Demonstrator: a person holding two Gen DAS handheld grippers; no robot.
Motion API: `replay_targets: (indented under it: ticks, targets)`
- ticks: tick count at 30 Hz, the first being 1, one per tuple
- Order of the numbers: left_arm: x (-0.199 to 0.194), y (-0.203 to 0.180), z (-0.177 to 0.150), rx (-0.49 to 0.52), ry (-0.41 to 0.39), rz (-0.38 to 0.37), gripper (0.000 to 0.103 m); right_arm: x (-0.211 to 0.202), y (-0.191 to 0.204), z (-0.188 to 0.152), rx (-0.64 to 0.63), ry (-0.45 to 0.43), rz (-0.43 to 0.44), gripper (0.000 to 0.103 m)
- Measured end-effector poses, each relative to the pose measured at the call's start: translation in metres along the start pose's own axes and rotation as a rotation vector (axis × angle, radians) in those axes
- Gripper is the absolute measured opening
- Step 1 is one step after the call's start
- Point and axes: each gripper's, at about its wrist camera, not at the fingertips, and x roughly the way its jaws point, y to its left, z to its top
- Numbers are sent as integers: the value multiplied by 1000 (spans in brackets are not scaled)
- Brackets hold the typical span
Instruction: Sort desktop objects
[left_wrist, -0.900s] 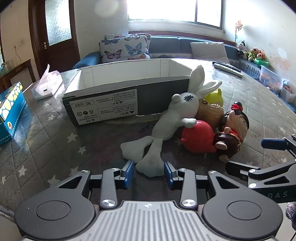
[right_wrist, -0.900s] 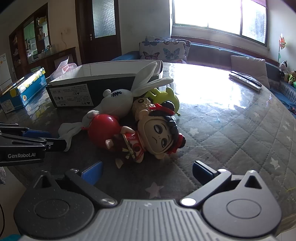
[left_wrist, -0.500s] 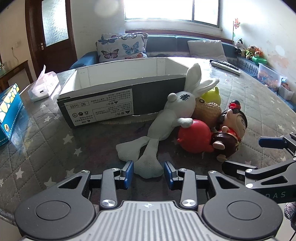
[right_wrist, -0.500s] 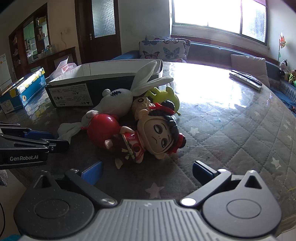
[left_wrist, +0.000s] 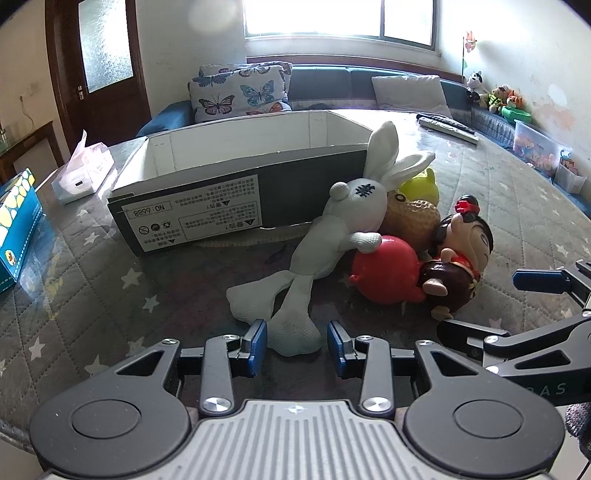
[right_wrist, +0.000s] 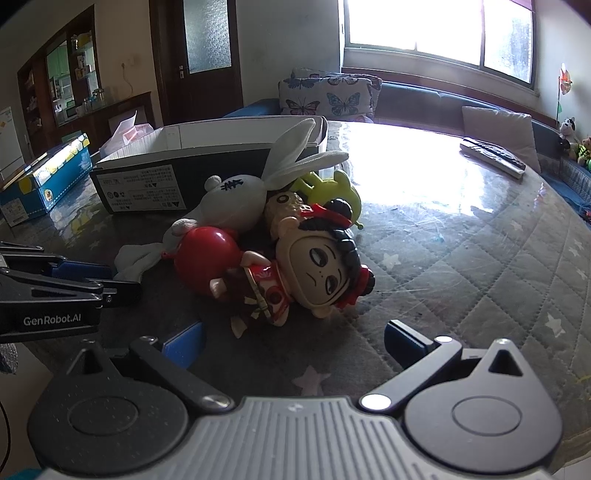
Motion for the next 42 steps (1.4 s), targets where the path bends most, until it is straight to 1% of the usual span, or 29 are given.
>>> replay_targets:
  ticks: [12, 23, 30, 33, 35, 42]
  targets:
    - [1, -2, 2, 2, 0, -4, 39, 0, 0, 1, 3, -2, 10, 103]
    - [-1, 2, 15, -1, -15, -21, 39, -1, -1, 12, -3, -25, 29, 103]
    - [-5, 10, 31, -18, -41, -46, 39, -3, -3, 30, -12, -52, 54, 102]
    - [-2, 13, 39, -13, -48, -50, 39, 0, -6, 41, -3, -53, 64, 98]
    - [1, 15, 44, -7, -50, -53, 39, 3, -9, 49, 5, -53, 74, 98]
    - [12, 23, 58, -8, -30, -107, 39, 17, -14, 75, 14, -56, 89, 91]
